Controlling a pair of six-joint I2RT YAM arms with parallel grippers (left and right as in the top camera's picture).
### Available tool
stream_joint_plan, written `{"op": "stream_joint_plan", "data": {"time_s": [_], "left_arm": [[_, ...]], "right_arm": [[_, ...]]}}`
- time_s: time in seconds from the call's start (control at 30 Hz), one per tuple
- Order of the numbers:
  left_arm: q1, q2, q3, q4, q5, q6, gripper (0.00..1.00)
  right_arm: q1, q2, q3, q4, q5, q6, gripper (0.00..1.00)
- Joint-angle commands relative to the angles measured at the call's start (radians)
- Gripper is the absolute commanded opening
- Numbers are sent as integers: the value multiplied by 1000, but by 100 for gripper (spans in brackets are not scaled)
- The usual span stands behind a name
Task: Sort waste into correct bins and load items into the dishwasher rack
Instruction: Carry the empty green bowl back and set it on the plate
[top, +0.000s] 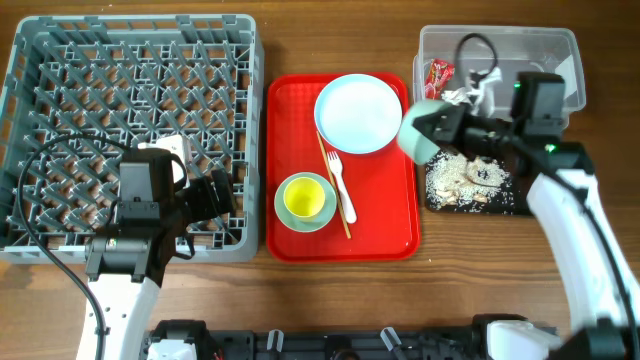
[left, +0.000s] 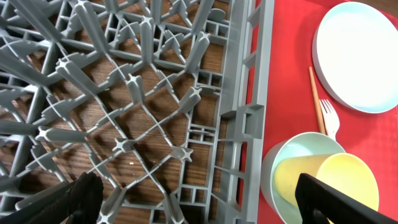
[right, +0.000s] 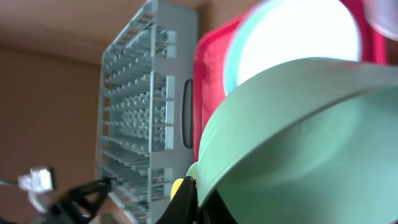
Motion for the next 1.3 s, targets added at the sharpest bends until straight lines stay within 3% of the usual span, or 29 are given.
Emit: {"op": "stream_joint_plan", "data": {"time_s": [0.0,0.07,0.17,0.27,0.57,0.8,0.93,1.27], "left_arm": [[7,0,19,1,16,16,100],[7,0,19,1,16,16,100],[7,0,19,0,16,16,100],[7,0,19,1,16,16,100],[7,0,19,1,16,16,100],[7,0,19,0,16,16,100],[7,0,19,0,16,16,100],[7,0,19,0,16,16,100]], "right_arm": [[180,-33,18,-2,325,-104,5],[282,-11,18,6,466,-155,5],[441,40,20,66,610,-357,4],[531,87,66,63,722,-389,4],[541,367,533,-313,711,-391,4],[532,619,563,-217,723,-314,4],[533,718,563,-216,680,-269,4],[542,733,563,-245,319,-263,4]]}}
